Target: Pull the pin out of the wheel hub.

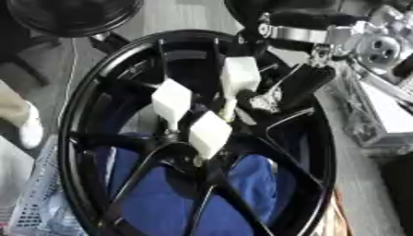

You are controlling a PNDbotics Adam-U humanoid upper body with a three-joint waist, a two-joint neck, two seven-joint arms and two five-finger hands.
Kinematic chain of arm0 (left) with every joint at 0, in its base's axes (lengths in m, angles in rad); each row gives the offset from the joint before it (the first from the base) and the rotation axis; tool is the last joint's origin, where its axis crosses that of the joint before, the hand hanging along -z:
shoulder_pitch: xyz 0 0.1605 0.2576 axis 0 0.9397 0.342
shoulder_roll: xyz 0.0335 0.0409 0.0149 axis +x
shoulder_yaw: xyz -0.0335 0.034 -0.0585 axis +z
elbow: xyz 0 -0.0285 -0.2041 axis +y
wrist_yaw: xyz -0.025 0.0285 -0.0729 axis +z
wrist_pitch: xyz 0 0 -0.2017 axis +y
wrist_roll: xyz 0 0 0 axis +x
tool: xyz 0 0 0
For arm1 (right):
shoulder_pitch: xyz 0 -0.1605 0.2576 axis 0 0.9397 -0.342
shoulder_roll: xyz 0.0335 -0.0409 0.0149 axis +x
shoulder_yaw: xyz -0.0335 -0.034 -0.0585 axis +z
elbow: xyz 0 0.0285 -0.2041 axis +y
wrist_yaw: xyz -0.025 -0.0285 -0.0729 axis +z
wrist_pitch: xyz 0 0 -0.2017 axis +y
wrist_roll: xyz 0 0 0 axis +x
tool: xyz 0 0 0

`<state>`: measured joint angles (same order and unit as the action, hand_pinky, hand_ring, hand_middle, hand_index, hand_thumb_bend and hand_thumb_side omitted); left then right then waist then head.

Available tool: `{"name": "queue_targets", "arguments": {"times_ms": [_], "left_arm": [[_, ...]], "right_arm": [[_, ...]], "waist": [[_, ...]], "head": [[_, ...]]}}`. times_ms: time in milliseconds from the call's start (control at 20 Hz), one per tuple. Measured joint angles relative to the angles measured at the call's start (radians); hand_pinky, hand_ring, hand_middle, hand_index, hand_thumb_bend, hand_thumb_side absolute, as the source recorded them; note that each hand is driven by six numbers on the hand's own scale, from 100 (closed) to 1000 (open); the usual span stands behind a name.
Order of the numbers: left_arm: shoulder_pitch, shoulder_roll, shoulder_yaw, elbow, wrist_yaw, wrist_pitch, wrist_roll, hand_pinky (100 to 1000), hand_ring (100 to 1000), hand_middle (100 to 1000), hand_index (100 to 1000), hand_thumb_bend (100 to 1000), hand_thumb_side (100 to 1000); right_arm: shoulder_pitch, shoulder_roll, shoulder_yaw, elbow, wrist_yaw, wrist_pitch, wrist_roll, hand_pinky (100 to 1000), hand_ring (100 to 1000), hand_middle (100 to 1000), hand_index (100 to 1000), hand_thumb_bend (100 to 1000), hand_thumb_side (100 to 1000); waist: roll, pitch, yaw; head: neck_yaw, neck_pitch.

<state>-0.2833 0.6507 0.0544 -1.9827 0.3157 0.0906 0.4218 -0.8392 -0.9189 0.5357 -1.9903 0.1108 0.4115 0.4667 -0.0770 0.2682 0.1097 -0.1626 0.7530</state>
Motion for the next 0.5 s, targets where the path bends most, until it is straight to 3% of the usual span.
{"name": "queue_targets", "arguments": {"times_ms": [150,300,500], "left_arm": [[0.000,0.000,0.001,0.000,0.000,0.000,0.000,777,766,785,736,231,859],[0.000,0.000,0.005,0.000,0.000,0.000,0.000,777,766,785,736,231,859],[0.000,0.000,0.009,0.000,-0.003,-0.003,0.003,777,767,785,736,231,858]], "right_arm": [[-0.004,-0.028,-0.057,0.000,-0.027,-0.013,-0.022,750,644,329,501,100,100],[0.041,-0.067,-0.143,0.000,-0.031,-0.010,-0.072,752,647,331,506,100,100],[0.154,-0.109,-0.275,0.000,0.011,0.055,-0.179,754,659,346,524,100,100]], "waist": [[0.000,0.000,-0.006],[0.000,0.000,-0.009],[0.001,0.000,-0.011]], "head": [[0.002,0.000],[0.004,0.000],[0.012,-0.008]]}}
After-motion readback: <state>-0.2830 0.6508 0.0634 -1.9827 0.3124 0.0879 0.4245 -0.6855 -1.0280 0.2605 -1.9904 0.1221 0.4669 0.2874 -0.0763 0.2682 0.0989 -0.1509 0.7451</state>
